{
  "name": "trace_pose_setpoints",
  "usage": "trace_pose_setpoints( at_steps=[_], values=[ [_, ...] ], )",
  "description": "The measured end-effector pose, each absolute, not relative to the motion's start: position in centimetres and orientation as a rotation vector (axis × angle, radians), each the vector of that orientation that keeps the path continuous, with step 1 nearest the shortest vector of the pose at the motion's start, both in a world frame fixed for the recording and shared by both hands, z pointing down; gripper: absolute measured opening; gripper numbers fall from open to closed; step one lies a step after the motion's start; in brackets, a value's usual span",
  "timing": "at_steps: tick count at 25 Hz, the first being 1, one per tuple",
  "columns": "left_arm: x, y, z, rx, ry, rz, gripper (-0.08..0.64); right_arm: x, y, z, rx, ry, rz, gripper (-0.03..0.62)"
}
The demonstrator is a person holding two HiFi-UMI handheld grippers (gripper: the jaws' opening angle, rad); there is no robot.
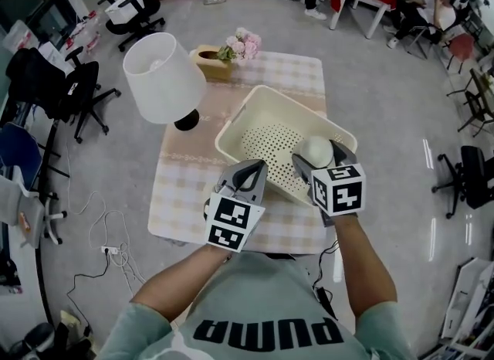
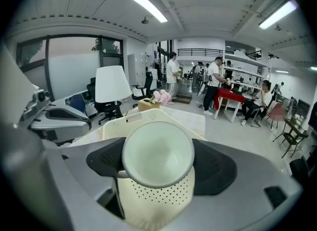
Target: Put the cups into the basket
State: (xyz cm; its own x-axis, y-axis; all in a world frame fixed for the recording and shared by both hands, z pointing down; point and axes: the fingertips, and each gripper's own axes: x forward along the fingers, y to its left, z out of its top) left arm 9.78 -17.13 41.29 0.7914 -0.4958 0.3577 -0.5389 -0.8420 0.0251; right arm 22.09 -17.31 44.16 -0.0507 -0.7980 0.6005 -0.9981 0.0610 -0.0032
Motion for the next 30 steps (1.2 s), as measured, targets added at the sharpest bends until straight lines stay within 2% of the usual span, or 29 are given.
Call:
trace_pose_setpoints(
  at_steps=[30],
  values=[
    [11.6,-22.0,44.2,2.729,-0.914,0.614,0.001,27.9,-24.0,56.8,1.791,-1.639,0.868,0.390]
  ],
)
